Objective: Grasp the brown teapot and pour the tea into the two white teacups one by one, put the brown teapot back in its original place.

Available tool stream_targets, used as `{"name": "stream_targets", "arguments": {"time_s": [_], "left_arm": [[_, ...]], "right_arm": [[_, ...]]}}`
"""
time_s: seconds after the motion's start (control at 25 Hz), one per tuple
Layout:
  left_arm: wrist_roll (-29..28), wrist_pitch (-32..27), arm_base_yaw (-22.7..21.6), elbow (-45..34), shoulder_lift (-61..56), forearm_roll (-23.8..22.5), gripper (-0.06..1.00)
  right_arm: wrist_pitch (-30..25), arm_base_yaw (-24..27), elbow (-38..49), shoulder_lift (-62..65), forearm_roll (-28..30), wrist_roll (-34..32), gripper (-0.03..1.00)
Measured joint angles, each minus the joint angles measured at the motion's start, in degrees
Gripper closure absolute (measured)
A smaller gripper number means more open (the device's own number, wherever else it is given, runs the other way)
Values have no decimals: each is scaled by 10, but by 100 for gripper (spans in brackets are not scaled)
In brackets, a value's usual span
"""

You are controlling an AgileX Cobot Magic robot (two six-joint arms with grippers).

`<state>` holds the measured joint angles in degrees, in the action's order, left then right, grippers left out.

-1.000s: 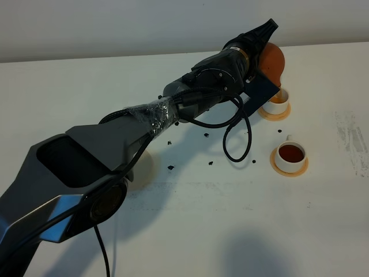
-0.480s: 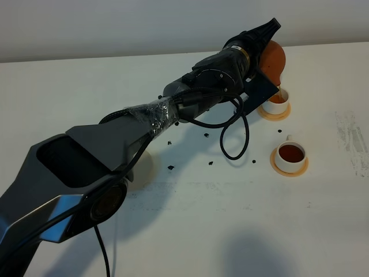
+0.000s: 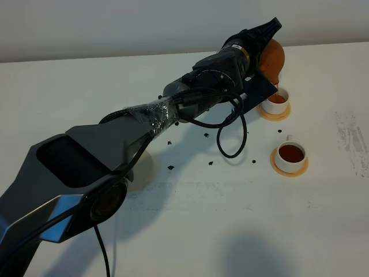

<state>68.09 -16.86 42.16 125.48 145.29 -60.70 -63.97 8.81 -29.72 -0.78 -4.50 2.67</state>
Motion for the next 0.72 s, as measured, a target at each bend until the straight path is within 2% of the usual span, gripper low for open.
{"name": "stream_targets", "arguments": {"time_s": [0.72], "left_arm": [[0, 2, 0, 0, 0, -17, 85]], "right_arm": [[0, 0, 0, 0, 0, 0, 49]]}}
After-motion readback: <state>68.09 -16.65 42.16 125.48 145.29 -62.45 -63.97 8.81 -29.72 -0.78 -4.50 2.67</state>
